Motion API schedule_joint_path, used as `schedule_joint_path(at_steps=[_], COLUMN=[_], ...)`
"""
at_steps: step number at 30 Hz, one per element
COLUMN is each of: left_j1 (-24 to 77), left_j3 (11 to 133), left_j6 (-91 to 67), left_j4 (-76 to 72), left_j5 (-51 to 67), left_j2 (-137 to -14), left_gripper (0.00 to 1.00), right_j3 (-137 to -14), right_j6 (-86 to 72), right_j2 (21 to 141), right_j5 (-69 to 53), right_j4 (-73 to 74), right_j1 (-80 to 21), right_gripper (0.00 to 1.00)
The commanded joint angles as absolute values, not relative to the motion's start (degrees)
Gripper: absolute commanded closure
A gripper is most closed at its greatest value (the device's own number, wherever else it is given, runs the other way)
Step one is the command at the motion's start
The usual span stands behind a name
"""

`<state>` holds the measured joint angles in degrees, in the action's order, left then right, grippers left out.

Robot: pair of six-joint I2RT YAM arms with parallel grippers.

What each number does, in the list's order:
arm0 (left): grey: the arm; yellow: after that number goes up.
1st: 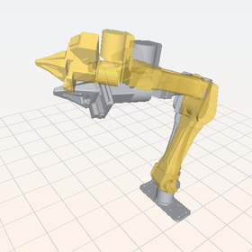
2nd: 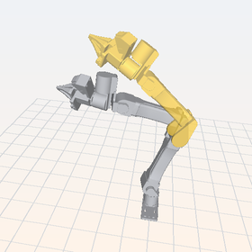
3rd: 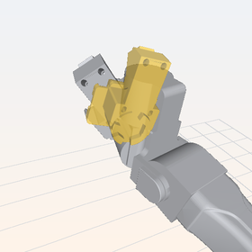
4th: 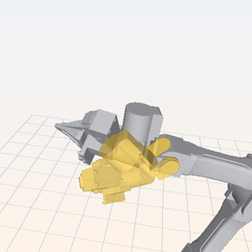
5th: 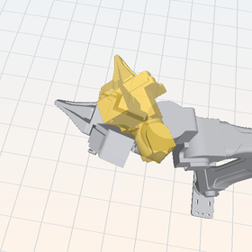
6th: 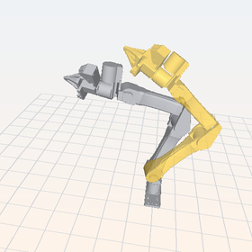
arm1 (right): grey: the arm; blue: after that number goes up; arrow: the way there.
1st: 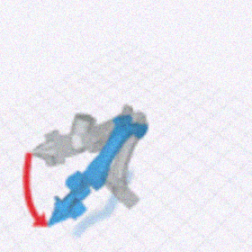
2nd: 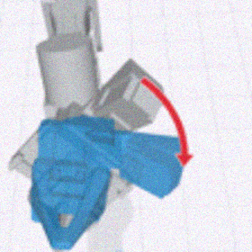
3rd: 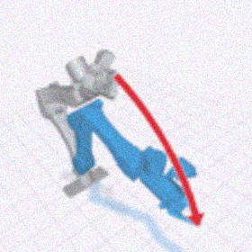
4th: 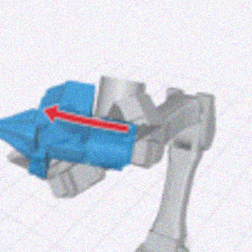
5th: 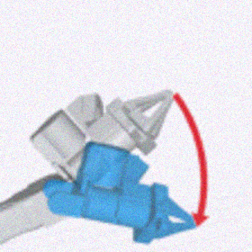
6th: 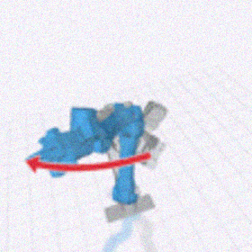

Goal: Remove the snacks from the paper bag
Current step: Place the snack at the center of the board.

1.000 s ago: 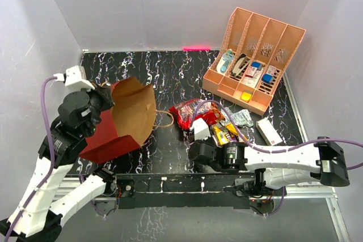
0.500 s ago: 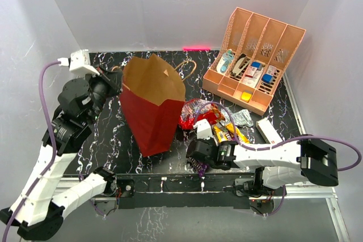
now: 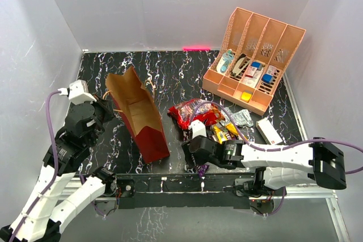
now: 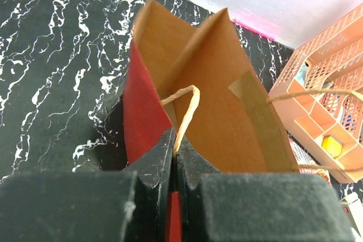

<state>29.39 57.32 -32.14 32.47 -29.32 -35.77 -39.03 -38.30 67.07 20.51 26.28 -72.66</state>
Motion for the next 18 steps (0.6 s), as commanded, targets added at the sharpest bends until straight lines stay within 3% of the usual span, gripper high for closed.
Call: schedule_joint_path(at_steps=[1,8,14,18], left_j1=[29.5,29.5,29.5,29.5], left_j3=[57.9,59.6,62.7,65.0], left_j6=[-32.6,-33.1,-31.8,-30.3], left_j4=[34.2,34.5,35.1,35.7], left_j5=[-31.0,-29.6,-28.6,-28.6], left_j2=[-34.8,-35.4,-36.2,-36.2], left_gripper=[0.97,0.84,0.68,0.55], right_j3=[-40.8,-45.2,-47.4,-47.1], right_j6=[-37.8,-49.7,-52.2,-48.8], right_j2=[69.3,80.2,82.7,80.5], right_j5=[14.1,29.2,37.3,40.0], right_j4=[22.6,34.6,39.9,39.1], right_j1=[-73.1,-73.0,-69.0,-65.8], right_gripper=[0.28,0.25,0.53,0.56])
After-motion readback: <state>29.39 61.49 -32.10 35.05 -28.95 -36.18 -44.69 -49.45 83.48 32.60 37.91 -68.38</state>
